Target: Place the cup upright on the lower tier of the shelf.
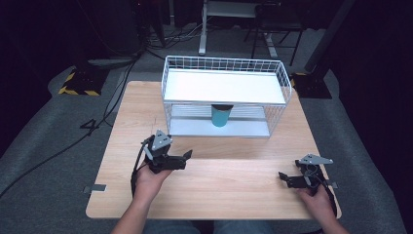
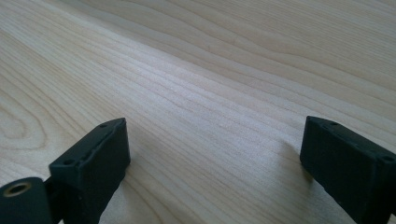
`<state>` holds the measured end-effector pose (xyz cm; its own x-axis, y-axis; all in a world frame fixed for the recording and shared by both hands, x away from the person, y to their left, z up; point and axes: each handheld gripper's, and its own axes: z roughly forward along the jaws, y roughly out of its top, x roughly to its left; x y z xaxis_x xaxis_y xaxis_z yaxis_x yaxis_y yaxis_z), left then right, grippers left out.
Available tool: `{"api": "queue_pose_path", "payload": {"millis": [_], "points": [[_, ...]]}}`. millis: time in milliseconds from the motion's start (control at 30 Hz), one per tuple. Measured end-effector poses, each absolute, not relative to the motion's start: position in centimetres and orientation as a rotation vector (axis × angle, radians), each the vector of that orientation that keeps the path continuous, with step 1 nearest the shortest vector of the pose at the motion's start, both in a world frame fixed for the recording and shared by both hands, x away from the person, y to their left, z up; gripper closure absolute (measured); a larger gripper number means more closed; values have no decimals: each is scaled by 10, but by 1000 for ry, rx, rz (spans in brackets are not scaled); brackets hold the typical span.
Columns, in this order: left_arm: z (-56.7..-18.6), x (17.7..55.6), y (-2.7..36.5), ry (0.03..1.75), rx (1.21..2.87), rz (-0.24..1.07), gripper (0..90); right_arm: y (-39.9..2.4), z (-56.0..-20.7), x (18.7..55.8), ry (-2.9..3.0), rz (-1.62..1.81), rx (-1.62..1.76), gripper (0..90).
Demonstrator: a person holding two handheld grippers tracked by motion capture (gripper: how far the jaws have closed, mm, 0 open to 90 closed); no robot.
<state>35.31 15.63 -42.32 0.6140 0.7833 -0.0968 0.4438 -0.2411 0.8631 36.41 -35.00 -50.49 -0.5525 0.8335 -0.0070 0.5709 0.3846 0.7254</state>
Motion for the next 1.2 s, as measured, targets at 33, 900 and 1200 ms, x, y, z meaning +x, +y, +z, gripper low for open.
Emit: {"api": "queue_pose_path", "payload": {"millis": [33, 900, 1200], "points": [[-424, 350, 160, 984, 1875, 444, 64, -350, -505, 364, 2278, 973, 1219, 85], [-475, 310, 230, 1171, 1973, 356, 91, -350, -505, 364, 2276, 976, 1217, 85], [-493, 310, 240, 1227, 2058, 321, 98, -350, -505, 365, 2277, 975, 1217, 85]]}}
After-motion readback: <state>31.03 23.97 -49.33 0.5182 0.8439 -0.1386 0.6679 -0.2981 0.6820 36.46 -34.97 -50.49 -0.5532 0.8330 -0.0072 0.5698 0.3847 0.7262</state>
